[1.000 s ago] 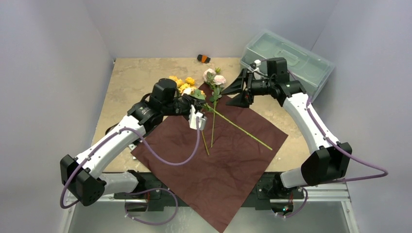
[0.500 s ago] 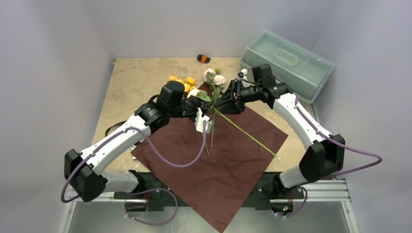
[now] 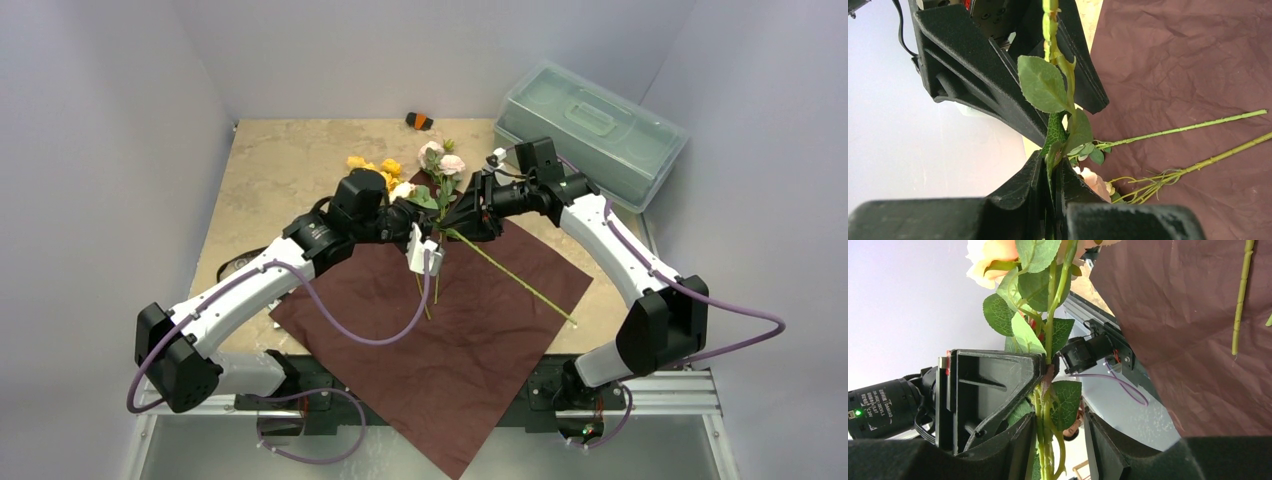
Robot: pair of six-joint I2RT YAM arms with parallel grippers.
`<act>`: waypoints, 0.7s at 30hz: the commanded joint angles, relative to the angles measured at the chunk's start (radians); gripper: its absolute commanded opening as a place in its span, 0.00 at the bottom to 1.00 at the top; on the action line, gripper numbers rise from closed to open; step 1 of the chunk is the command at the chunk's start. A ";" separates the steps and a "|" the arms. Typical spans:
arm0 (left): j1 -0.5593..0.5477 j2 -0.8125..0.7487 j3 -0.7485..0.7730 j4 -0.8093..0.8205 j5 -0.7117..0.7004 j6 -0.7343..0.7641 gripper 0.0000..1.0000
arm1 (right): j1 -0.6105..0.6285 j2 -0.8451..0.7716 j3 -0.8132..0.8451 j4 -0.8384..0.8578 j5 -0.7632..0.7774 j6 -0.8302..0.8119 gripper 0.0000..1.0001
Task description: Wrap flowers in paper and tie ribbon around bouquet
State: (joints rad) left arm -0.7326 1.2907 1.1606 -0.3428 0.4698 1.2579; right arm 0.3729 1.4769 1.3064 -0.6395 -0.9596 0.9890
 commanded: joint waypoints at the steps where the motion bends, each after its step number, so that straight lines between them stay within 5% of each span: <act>1: -0.012 -0.012 -0.015 0.072 -0.001 -0.013 0.00 | 0.009 -0.032 0.003 -0.001 -0.002 -0.012 0.47; 9: -0.019 -0.020 -0.029 0.075 -0.009 -0.027 0.00 | 0.053 -0.051 -0.040 0.053 0.015 0.026 0.42; 16: -0.021 -0.031 -0.039 0.084 -0.023 -0.040 0.00 | 0.074 -0.073 -0.090 0.085 0.047 0.039 0.00; 19: -0.019 -0.056 -0.052 0.093 -0.049 -0.058 0.21 | 0.074 -0.070 -0.074 0.090 0.057 0.035 0.00; 21: -0.020 -0.089 -0.080 0.114 -0.070 -0.081 0.55 | 0.073 -0.060 -0.045 0.089 0.082 0.034 0.00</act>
State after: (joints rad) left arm -0.7540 1.2850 1.1137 -0.3161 0.4362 1.2228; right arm 0.4366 1.4330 1.2278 -0.5655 -0.9211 1.0298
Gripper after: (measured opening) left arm 0.270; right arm 0.083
